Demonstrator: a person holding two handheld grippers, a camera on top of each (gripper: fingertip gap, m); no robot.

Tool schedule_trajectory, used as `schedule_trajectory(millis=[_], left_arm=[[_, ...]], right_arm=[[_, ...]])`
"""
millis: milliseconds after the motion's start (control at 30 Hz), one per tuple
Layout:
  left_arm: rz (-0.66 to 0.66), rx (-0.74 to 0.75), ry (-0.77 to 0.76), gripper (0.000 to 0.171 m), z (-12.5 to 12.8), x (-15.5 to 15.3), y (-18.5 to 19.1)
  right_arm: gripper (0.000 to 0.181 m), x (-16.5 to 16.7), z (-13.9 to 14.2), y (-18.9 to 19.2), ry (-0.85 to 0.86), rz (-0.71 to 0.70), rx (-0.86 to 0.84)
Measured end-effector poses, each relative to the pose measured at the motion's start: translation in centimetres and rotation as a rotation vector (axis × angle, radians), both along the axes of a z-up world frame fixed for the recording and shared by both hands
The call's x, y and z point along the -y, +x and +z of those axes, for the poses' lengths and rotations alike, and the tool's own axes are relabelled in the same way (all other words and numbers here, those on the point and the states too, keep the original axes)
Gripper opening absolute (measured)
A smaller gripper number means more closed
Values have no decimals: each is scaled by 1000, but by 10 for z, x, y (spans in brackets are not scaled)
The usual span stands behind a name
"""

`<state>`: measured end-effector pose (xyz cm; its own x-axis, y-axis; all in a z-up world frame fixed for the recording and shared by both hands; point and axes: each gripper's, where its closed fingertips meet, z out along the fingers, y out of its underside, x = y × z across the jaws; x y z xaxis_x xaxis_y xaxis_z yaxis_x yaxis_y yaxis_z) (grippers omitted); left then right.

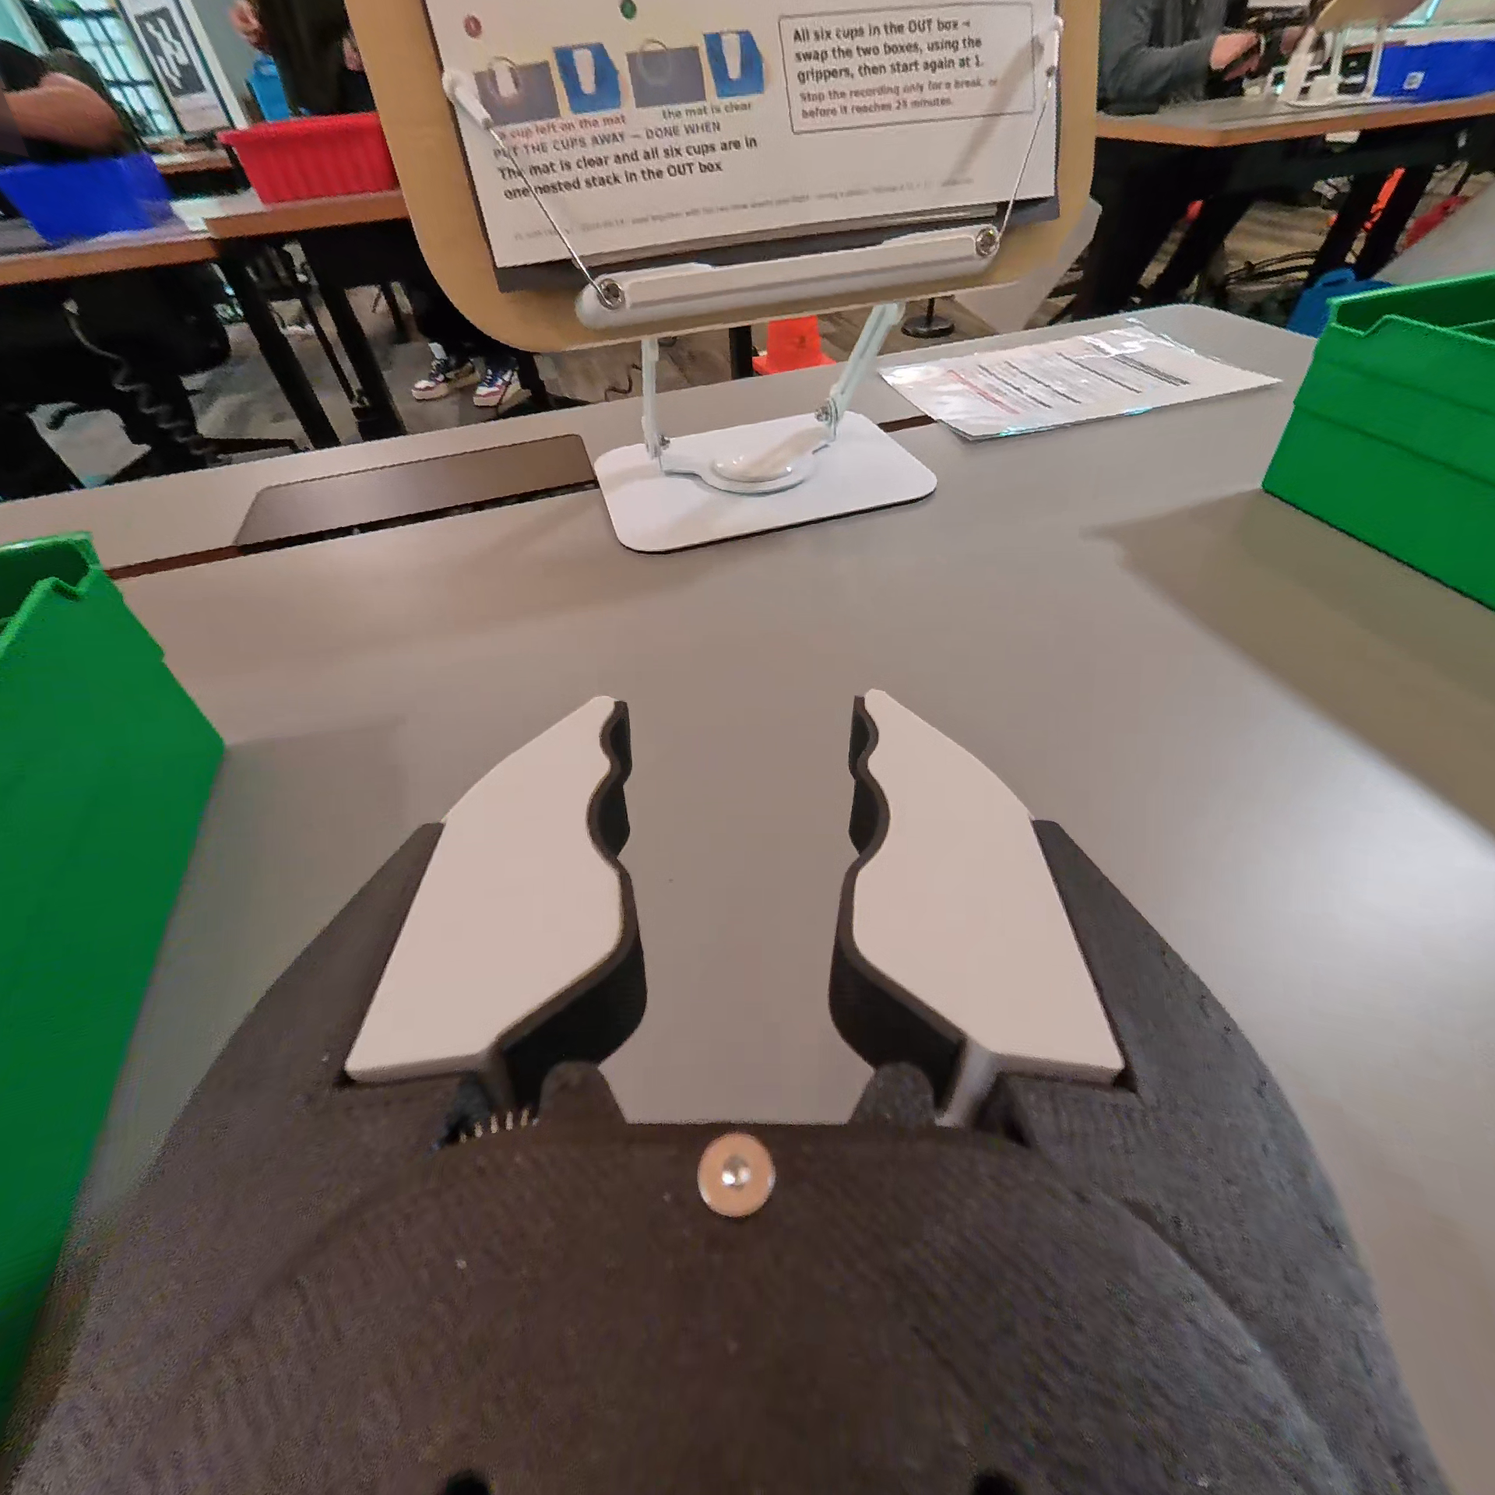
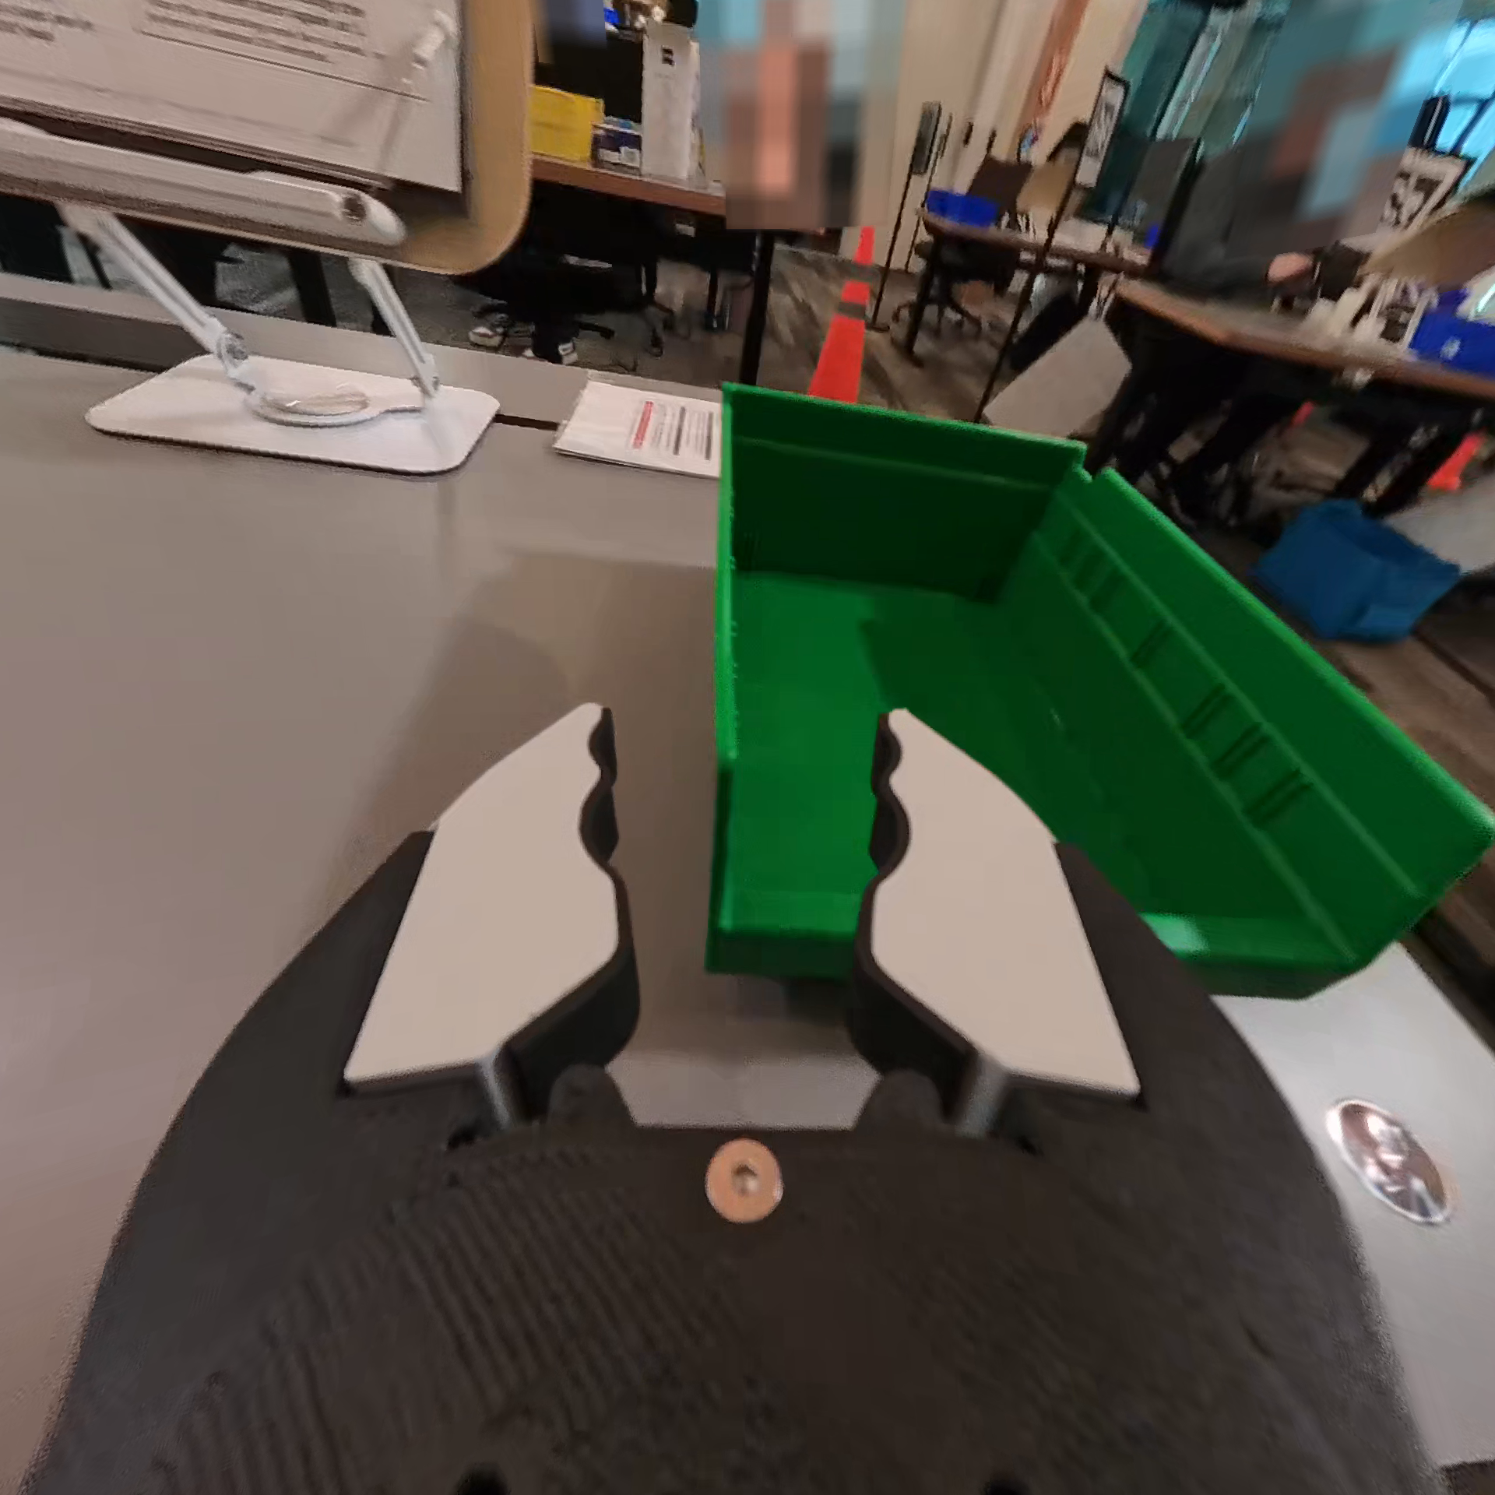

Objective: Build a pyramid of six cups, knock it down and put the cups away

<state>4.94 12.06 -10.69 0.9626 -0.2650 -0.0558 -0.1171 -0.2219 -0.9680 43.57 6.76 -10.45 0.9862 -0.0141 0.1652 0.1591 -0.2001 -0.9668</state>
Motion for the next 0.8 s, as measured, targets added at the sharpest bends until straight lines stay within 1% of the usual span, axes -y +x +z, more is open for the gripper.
schedule_trajectory(millis=[67, 100, 133, 200, 233, 267, 300, 367, 433, 667, 800], left_arm=[[-13, 25, -25, 53, -3, -1, 1], [-15, 43, -36, 53, -5, -1, 1], [-15, 62, -45, 53, -5, 0, 0], [-9, 104, -60, 52, -6, 0, -4], [-8, 126, -71, 52, -7, 0, -6], [-10, 146, -85, 52, -8, 0, -8], [-10, 165, -96, 52, -9, 0, -9], [-6, 194, -107, 52, -10, 1, -13], [0, 206, -105, 51, -9, 3, -16], [4, 184, -111, 51, -11, 5, -19], [3, 178, -116, 51, -13, 5, -19]], right_arm=[[60, -8, -3, 10, 1, -13, -55], [55, -12, -4, 11, -2, -1, -70], [54, -16, -10, 8, -29, 27, -77], [52, -20, -31, -1, -136, 77, -66], [41, -21, -38, -2, -168, 82, -38], [25, -23, -39, 0, -171, 65, 1], [4, -24, -37, 1, -156, 53, 37], [5, -25, -35, 1, -152, 60, 61], [4, -26, -35, 5, -155, 51, 39], [5, -34, -36, 44, -171, -12, -64], [4, -37, -36, 51, -168, 15, -52]])
